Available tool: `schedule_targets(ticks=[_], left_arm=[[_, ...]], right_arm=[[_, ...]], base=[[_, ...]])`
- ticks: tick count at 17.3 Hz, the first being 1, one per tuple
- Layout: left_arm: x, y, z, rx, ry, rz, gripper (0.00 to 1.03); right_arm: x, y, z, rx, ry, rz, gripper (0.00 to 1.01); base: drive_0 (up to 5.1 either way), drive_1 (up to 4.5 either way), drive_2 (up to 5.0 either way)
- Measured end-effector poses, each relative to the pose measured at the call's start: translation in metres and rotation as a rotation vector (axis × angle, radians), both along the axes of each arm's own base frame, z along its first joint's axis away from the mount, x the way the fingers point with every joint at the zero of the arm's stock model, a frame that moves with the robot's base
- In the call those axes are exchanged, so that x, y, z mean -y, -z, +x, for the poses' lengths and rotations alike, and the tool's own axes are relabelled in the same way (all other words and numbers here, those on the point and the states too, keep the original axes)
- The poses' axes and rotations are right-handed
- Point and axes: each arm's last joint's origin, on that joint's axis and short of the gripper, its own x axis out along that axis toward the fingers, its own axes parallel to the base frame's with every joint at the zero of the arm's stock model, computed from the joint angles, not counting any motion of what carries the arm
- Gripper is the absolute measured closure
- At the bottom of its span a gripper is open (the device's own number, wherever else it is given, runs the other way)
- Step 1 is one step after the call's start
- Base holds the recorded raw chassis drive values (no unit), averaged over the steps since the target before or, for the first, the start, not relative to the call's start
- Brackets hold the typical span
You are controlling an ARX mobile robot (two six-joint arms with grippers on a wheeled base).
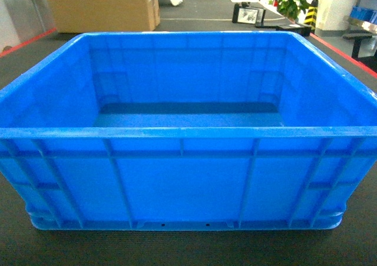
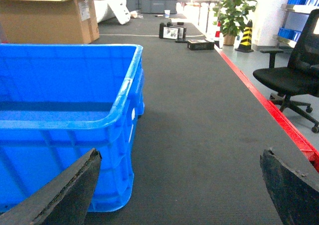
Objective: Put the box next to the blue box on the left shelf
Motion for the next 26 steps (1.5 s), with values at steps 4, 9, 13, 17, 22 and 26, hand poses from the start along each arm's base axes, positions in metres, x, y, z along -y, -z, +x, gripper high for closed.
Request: schedule_targets(ticks=[4, 9, 13, 17, 22, 26], left_arm=[[0.0, 0.0, 0.0, 0.0, 0.0, 0.0, 0.05], [0.0, 0.0, 0.0, 0.0, 0.0, 0.0, 0.05], [0.0, 0.0, 0.0, 0.0, 0.0, 0.0, 0.05], [0.0, 0.0, 0.0, 0.0, 0.0, 0.0, 0.05], [0.0, 0.0, 0.0, 0.0, 0.0, 0.0, 0.05], [0.0, 0.0, 0.0, 0.0, 0.0, 0.0, 0.05]], right_arm=[[0.0, 0.0, 0.0, 0.0, 0.0, 0.0, 0.03], [0.0, 0.0, 0.0, 0.0, 0.0, 0.0, 0.03], [0.0, 0.0, 0.0, 0.0, 0.0, 0.0, 0.03], [0.0, 0.0, 0.0, 0.0, 0.0, 0.0, 0.03], [0.0, 0.0, 0.0, 0.0, 0.0, 0.0, 0.03], [0.0, 0.0, 0.0, 0.0, 0.0, 0.0, 0.03]], base=[[0.0, 0.0, 0.0], [0.0, 0.0, 0.0], [0.0, 0.0, 0.0], [0.0, 0.0, 0.0], [0.0, 0.0, 0.0], [0.0, 0.0, 0.0]])
